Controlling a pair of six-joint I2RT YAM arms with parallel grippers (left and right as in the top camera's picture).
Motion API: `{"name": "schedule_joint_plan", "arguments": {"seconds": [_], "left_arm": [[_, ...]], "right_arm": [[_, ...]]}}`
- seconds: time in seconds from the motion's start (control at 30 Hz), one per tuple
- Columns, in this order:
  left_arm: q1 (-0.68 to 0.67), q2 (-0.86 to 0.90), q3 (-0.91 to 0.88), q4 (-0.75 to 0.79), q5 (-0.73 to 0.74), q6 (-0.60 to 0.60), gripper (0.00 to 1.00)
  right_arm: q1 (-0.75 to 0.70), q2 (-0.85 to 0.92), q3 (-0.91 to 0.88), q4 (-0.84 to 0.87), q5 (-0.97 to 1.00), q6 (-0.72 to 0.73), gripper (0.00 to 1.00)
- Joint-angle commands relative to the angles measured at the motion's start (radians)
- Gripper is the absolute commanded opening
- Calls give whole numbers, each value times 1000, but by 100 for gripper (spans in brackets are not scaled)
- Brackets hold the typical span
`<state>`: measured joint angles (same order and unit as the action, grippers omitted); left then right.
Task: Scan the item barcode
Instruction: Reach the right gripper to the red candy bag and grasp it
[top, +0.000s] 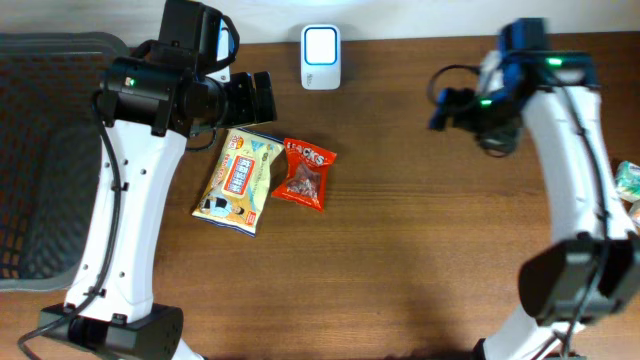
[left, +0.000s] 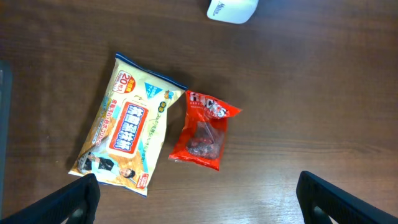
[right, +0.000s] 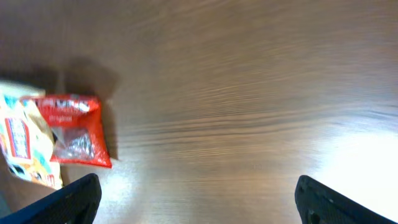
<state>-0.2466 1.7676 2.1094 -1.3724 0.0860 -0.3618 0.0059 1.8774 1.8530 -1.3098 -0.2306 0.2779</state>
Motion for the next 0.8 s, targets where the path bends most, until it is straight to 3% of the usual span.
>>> {"name": "schedule_joint_plan", "arguments": {"seconds": [0.0,0.27,0.77], "left_arm": [[0,1,2,1,-4,12,99],[0,1,2,1,-4,12,99],[0,1,2,2,-4,12,99]], "right_arm": [[101,95,-5,25,-2,1,99],[262,272,-5,134,-2,1,99],[282,277,-5,174,-2,1,99]]}}
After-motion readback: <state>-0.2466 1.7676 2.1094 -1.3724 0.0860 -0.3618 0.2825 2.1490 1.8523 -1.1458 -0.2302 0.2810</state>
